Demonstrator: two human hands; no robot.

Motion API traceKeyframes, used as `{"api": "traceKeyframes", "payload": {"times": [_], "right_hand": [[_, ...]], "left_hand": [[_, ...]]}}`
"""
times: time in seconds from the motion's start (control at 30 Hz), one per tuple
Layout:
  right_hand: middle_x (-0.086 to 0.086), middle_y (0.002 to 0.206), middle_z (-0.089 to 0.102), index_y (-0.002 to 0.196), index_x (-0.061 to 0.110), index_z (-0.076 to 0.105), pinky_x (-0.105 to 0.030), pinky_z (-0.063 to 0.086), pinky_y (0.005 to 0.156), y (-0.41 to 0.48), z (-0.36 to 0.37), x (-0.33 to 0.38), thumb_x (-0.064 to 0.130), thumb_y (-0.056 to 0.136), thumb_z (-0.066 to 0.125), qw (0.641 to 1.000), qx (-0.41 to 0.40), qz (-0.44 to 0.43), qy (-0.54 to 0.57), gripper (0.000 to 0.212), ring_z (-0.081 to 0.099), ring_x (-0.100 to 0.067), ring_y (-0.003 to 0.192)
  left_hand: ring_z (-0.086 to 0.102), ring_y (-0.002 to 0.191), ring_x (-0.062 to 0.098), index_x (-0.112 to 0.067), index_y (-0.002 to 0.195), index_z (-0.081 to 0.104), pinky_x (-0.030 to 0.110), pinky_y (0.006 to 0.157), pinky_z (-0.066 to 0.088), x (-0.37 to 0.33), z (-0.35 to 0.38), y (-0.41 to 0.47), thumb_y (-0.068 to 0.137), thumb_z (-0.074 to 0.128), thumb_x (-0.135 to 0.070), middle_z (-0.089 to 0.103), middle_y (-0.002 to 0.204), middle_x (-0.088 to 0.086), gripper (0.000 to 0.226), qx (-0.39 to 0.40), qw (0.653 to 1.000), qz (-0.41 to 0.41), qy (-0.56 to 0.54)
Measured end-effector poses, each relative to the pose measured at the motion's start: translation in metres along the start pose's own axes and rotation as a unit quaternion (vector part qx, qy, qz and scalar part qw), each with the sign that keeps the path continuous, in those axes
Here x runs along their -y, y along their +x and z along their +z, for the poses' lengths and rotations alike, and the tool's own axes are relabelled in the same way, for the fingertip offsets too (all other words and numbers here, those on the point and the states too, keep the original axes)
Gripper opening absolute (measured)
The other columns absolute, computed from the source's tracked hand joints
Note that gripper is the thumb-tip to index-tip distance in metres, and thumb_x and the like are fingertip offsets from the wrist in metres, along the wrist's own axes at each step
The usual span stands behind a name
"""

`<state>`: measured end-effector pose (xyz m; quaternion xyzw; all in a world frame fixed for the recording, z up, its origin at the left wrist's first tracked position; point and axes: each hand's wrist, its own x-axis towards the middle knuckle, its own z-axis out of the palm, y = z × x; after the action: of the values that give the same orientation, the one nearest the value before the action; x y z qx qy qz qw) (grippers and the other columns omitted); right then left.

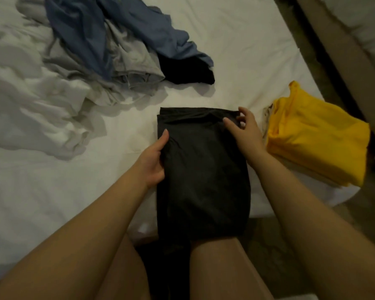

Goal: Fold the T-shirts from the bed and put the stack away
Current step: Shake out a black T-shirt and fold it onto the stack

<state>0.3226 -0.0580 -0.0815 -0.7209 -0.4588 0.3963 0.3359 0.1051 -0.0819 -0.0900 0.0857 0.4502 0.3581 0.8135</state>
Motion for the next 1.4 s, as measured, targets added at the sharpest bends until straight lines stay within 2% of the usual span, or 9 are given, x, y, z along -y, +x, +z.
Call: {"api": "traceKeyframes", "payload": {"times": [0.27,0.5,0.63,0.77,0.93,1.1,1.17,1.27,1.4], "right_hand": [[0.000,0.120,0.053,0.138,0.029,0.035,-0.030,0.050,0.088,-0.125,-0.021,-0.062,0.032,0.087,0.063,0.996,0.028,0.070,0.056,0.058,0.054,-0.016,0.109],[-0.002,0.135,0.050,0.137,0.026,0.036,-0.038,0.047,0.096,-0.186,-0.020,-0.097,0.023,0.085,0.067,0.989,0.050,0.114,0.082,0.061,0.051,-0.019,0.118],[0.000,0.116,0.061,0.138,0.030,0.036,-0.031,0.048,0.086,-0.209,-0.024,-0.108,0.022,0.084,0.067,0.991,0.063,0.115,0.031,0.064,0.059,-0.013,0.099],[0.000,0.099,0.067,0.132,0.029,0.040,-0.046,0.054,0.085,-0.220,-0.034,-0.110,0.023,0.085,0.065,0.988,0.050,0.129,0.075,0.054,0.065,-0.017,0.091],[-0.004,0.097,0.067,0.112,0.035,0.045,-0.041,0.057,0.079,-0.233,-0.044,-0.092,0.016,0.090,0.059,0.983,0.046,0.107,0.145,0.033,0.067,-0.020,0.087],[-0.004,0.098,0.066,0.090,0.029,0.062,-0.040,0.055,0.085,-0.251,-0.051,-0.088,0.013,0.087,0.063,0.993,0.041,0.045,0.105,0.016,0.064,-0.020,0.094],[0.002,0.100,0.066,0.094,0.028,0.064,-0.035,0.053,0.088,-0.257,-0.055,-0.086,0.014,0.085,0.066,0.995,0.057,0.040,0.071,0.016,0.062,-0.015,0.096],[0.004,0.105,0.063,0.106,0.026,0.062,-0.026,0.048,0.084,-0.266,-0.061,-0.082,0.010,0.080,0.070,0.995,0.088,0.036,0.025,0.032,0.058,-0.013,0.099],[-0.001,0.105,0.060,0.109,0.015,0.066,-0.016,0.037,0.082,-0.277,-0.065,-0.083,0.006,0.081,0.066,0.987,0.078,-0.052,-0.130,0.029,0.055,-0.014,0.098]], "left_hand": [[0.060,0.101,0.007,-0.024,0.139,0.034,0.019,0.079,0.053,0.061,-0.006,-0.054,0.092,0.052,-0.011,0.059,0.119,-0.006,0.052,-0.049,0.981,0.118,0.148],[0.056,0.108,0.024,-0.026,0.146,0.019,0.037,0.095,0.046,0.124,-0.033,-0.095,0.086,0.065,-0.013,0.055,0.115,0.008,0.077,-0.158,0.876,0.136,0.435],[0.049,0.122,0.028,-0.024,0.146,0.021,0.040,0.100,0.043,0.138,-0.044,-0.111,0.087,0.062,-0.015,0.049,0.132,0.010,0.072,-0.180,0.836,0.133,0.502],[0.055,0.115,0.028,-0.015,0.134,0.036,0.041,0.097,0.045,0.138,-0.044,-0.121,0.086,0.062,-0.009,0.054,0.131,0.013,0.055,-0.210,0.824,0.151,0.505],[0.060,0.083,0.021,-0.019,0.121,0.042,0.033,0.070,0.053,0.138,-0.030,-0.151,0.092,0.053,-0.005,0.057,0.116,0.015,0.034,-0.164,0.889,0.162,0.395],[0.063,0.094,0.028,-0.020,0.106,0.055,0.020,0.064,0.056,0.137,-0.031,-0.172,0.091,0.052,0.001,0.057,0.120,0.022,0.027,-0.117,0.916,0.193,0.332],[0.062,0.099,0.030,-0.020,0.100,0.059,0.016,0.068,0.053,0.139,-0.028,-0.180,0.088,0.055,0.003,0.059,0.117,0.021,0.026,-0.126,0.894,0.214,0.373],[0.058,0.098,0.019,-0.020,0.102,0.055,0.000,0.071,0.039,0.145,-0.029,-0.192,0.083,0.063,0.002,0.059,0.104,0.006,0.030,-0.132,0.797,0.243,0.537],[0.051,0.112,0.025,-0.013,0.118,0.058,0.013,0.088,0.027,0.153,-0.036,-0.201,0.080,0.064,-0.005,0.057,0.120,0.011,0.039,-0.172,0.661,0.271,0.678]]}}
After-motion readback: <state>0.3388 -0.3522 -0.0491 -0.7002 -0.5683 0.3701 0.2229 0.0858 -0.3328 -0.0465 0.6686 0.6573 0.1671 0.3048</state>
